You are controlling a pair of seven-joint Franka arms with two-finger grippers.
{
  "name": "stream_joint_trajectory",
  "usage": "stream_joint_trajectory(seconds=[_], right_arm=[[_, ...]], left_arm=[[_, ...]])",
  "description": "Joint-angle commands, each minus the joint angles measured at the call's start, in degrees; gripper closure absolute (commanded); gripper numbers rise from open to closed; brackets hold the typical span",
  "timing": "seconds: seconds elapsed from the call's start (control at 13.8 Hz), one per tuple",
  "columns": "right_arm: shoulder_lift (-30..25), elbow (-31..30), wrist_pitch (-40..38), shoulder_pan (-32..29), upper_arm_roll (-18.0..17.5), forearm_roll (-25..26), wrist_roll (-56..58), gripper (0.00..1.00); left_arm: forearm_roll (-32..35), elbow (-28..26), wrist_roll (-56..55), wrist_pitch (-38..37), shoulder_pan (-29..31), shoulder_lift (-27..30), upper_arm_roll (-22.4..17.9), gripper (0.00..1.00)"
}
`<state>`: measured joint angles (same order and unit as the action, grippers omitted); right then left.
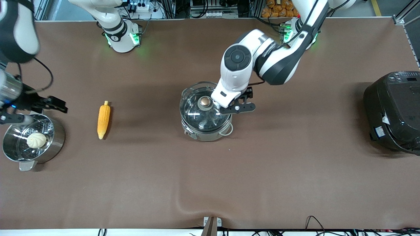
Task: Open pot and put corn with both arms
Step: 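Grasp the lid knob with the left gripper while the right gripper reaches the corn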
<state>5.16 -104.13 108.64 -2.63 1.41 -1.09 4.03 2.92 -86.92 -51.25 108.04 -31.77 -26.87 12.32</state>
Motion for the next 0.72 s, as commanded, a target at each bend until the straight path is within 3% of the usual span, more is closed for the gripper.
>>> stream_joint_trajectory(seconds=[0.0, 0.22, 0.65], right_arm=[[0.1, -8.9, 10.5, -0.5, -0.4, -0.3, 0.5, 0.00], [3.4, -9.3, 12.0, -1.0, -0.4, -0.3, 0.5, 0.00], [10.6, -9.9, 16.2, -0.8, -0.4, -0.2, 0.9, 0.00]], left_arm=[[0.0, -1.5, -4.2, 2.1, -1.1, 1.3, -0.5, 0.00], [-0.5, -1.1, -9.5, 3.8, -3.2, 0.4, -0.5, 0.00], [-0.2, 6.5, -22.5, 6.4, -7.6, -7.0, -1.0, 0.00]])
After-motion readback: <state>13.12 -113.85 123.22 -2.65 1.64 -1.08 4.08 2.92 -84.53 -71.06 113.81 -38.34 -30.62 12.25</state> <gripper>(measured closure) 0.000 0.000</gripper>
